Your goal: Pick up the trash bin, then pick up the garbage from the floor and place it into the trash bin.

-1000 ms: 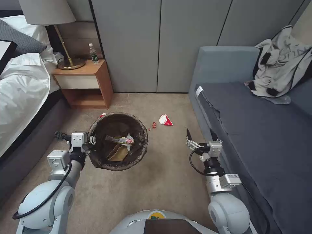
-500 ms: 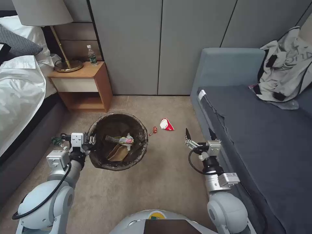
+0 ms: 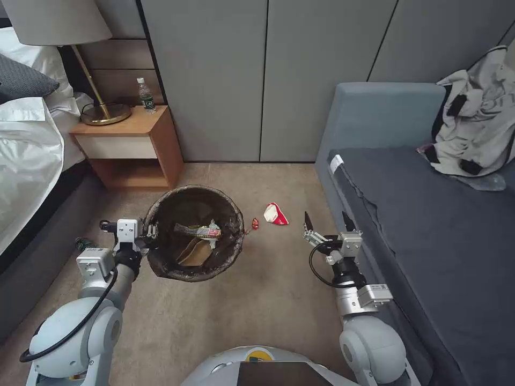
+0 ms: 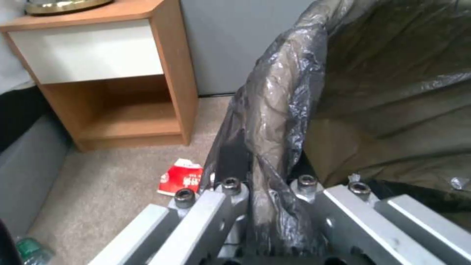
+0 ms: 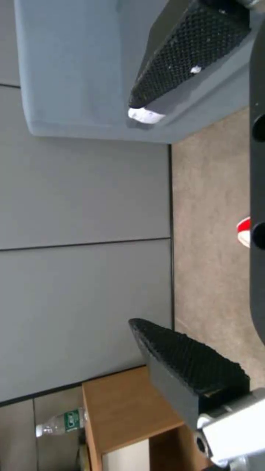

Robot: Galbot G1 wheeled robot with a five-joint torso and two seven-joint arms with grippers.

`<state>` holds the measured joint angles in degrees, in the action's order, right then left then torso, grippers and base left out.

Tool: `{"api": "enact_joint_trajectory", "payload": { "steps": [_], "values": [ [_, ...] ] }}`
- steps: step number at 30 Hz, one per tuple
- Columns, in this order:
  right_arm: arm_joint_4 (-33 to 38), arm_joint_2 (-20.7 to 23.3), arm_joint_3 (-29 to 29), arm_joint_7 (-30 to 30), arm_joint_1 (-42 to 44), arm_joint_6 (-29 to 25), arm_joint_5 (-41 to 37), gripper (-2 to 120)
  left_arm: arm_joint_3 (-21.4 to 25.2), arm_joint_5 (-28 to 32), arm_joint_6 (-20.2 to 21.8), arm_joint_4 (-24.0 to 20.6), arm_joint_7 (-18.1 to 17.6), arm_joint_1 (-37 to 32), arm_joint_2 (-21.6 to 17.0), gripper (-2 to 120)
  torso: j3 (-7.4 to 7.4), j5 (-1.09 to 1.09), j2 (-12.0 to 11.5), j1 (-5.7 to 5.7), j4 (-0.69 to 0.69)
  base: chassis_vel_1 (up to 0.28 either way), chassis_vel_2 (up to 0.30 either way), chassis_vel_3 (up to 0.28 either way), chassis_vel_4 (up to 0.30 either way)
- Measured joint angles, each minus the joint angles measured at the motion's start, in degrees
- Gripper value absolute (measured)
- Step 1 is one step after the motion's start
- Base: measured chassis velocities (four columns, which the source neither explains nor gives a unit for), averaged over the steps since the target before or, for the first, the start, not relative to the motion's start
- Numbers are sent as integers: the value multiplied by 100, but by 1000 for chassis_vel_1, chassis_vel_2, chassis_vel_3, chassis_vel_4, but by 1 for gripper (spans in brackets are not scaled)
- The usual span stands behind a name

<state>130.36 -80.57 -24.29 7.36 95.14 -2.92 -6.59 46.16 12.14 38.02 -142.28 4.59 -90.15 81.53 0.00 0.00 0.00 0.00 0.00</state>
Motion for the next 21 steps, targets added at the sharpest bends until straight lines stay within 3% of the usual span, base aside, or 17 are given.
{"api": "enact_joint_trajectory", "payload": {
  "steps": [21],
  "values": [
    [-52, 19, 106, -5, -130, 30, 11, 100, 43, 33, 16, -52, -6, -30, 9, 4, 0, 0, 0, 0, 0, -102, 105, 109, -118]
  ]
}}
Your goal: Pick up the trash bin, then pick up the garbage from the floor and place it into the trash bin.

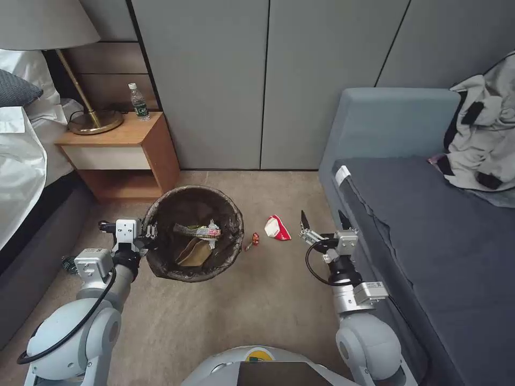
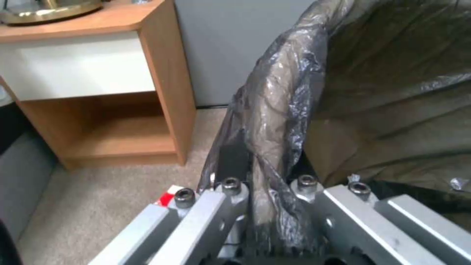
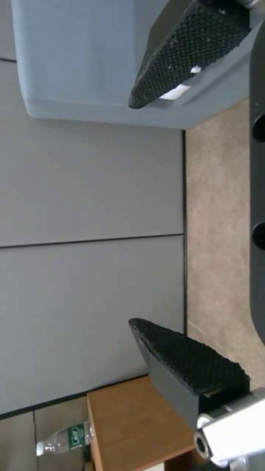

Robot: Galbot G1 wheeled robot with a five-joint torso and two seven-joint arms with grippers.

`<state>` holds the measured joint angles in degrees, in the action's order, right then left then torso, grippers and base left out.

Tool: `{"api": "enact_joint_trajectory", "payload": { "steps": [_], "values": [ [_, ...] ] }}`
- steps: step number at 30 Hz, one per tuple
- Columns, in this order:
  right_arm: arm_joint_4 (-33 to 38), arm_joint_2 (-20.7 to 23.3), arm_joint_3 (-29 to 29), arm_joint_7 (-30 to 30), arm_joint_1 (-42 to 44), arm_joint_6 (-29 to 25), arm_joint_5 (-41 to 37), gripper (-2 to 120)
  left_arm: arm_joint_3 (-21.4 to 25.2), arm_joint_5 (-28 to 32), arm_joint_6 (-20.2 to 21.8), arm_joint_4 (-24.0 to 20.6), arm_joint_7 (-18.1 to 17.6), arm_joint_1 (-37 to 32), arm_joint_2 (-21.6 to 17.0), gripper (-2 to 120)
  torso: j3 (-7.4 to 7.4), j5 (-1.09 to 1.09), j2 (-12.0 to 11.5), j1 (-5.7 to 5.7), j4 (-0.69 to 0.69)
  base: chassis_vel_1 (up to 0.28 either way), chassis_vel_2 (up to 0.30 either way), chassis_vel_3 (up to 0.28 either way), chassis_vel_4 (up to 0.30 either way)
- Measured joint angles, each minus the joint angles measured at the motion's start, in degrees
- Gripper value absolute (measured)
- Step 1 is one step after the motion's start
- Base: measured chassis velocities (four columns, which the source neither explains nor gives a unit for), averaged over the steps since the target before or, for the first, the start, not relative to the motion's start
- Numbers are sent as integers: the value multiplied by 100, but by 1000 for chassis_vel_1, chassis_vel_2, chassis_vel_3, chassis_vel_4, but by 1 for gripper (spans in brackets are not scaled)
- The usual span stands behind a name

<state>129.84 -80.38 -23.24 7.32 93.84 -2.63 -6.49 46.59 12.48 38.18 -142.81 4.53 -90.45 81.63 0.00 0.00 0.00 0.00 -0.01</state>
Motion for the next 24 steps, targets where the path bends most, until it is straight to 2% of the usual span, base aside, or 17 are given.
{"api": "enact_joint_trajectory", "payload": {
  "steps": [19, 24],
  "values": [
    [30, 91, 6, -1, 39, 19, -24, 100, -69, -54, 2, -33, 0, -2, 37, 4, 0, 0, 0, 0, 1, -103, 103, 106, -102],
    [26, 144, 36, -4, 16, 190, -80, 100, -69, -48, 1, -44, 1, -28, 39, 4, 1, 0, 0, -1, 2, -100, 84, 80, -96]
  ]
}}
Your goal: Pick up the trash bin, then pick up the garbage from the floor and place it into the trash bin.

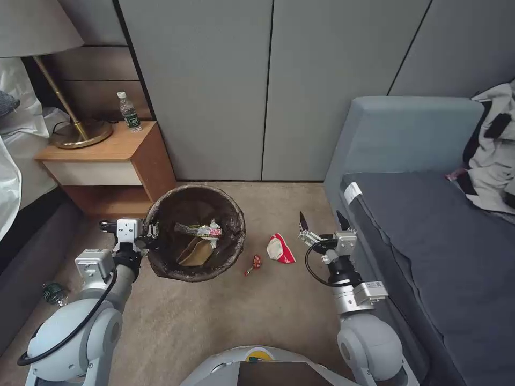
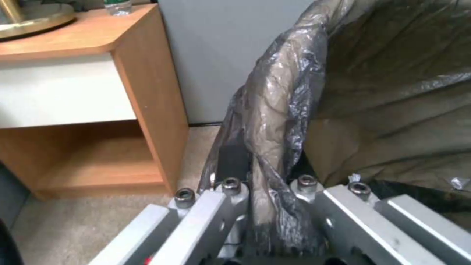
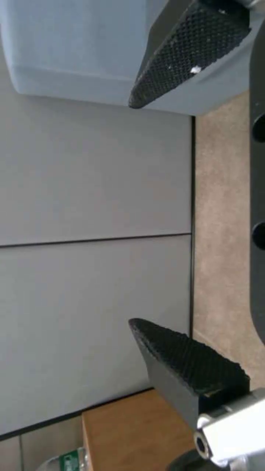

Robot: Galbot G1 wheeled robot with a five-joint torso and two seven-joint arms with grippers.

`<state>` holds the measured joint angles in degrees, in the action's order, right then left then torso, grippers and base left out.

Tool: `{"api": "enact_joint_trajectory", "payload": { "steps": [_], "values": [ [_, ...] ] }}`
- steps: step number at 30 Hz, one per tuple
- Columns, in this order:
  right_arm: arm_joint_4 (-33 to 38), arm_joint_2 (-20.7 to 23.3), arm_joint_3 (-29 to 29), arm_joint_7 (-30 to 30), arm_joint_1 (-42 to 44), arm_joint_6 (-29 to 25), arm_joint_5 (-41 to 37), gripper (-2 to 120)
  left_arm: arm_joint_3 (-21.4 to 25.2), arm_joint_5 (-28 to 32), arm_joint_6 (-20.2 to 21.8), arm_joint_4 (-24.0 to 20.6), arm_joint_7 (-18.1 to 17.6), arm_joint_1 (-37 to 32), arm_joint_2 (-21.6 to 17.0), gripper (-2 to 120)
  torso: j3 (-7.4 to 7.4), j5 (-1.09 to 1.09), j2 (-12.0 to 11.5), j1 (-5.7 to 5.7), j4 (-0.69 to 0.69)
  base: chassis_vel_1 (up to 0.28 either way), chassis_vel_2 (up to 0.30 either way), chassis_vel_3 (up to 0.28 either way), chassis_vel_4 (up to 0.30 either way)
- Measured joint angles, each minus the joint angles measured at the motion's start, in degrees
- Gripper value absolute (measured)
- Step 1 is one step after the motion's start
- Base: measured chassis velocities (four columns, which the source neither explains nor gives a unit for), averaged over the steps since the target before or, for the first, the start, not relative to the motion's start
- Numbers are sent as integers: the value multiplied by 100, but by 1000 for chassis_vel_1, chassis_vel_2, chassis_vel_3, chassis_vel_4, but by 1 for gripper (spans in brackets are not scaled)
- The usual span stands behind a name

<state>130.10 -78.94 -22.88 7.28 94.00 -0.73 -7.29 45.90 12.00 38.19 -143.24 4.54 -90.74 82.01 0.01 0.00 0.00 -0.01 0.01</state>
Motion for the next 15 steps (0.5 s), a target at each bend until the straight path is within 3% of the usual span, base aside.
{"api": "enact_joint_trajectory", "payload": {
  "steps": [15],
  "values": [
    [-525, 197, 6, -437, -959, 1172, -371, 100, 103, 84, 39, -1, -2, -80, -6, 4, 0, 0, 0, 0, -2, -6, 7, 7, -11]
  ]
}}
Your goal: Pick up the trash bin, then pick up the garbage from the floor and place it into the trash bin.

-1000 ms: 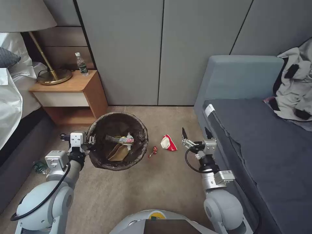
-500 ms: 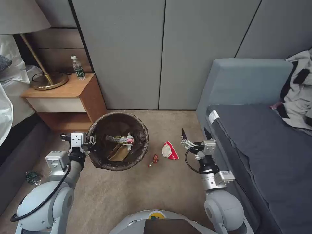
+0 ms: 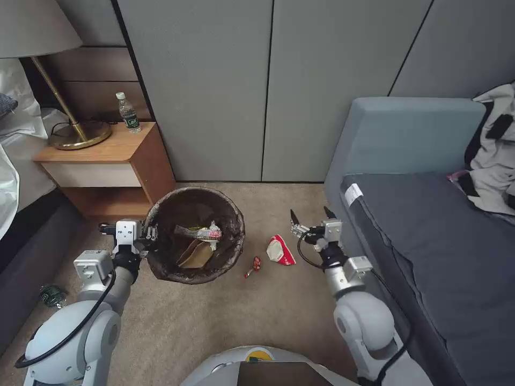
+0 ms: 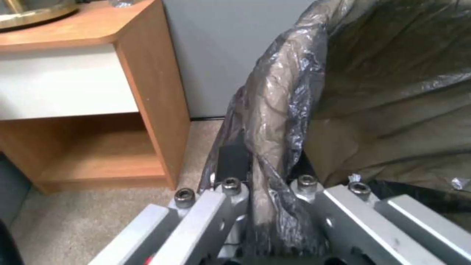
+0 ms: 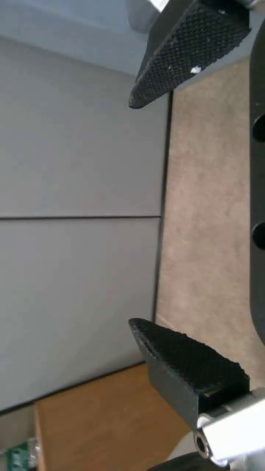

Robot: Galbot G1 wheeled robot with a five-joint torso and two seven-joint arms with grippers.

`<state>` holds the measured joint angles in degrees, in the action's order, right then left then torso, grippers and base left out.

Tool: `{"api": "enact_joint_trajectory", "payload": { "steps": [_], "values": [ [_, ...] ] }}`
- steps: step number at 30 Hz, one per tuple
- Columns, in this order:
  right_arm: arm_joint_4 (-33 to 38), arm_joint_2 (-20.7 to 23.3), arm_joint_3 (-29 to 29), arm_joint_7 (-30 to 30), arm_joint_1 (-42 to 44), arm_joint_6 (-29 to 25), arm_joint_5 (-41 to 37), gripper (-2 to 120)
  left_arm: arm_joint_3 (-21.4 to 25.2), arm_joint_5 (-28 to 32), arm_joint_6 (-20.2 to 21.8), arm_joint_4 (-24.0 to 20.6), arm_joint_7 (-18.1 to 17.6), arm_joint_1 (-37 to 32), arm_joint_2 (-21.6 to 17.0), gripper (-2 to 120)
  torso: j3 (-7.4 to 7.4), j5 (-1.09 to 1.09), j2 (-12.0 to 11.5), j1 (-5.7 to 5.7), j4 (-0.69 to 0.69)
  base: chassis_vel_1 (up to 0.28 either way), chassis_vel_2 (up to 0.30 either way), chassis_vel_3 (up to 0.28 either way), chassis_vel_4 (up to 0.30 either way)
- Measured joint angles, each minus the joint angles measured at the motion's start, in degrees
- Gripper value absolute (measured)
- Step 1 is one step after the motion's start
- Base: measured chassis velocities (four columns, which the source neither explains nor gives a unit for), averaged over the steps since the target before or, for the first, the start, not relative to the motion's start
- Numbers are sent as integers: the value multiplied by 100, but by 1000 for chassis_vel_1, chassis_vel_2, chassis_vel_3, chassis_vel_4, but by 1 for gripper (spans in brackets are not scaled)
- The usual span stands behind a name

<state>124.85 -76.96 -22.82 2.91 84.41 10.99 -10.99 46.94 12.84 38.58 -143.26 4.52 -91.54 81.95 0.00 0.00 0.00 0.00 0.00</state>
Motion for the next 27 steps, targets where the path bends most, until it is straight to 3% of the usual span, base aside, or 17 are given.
{"api": "enact_joint_trajectory", "payload": {
  "steps": [6, 22, 27],
  "values": [
    [-297, 167, 114, -41, -199, 197, -311, 100, 72, 31, 17, 0, 1, 9, -2, 4, 0, 0, 0, 0, 1, 0, 0, 0, 0],
    [-2184, 415, 855, -135, -1688, 1121, -1709, 100, 273, 142, 51, 0, 58, 4, 0, 4, 0, 0, 0, 0, 0, 0, 0, 0, 0],
    [-2717, 385, 938, -158, -2062, 1255, -1797, 100, 283, 164, 51, 1, 70, 0, 17, 4, 0, 0, 0, 0, 1, 0, 0, 0, 0]
  ]
}}
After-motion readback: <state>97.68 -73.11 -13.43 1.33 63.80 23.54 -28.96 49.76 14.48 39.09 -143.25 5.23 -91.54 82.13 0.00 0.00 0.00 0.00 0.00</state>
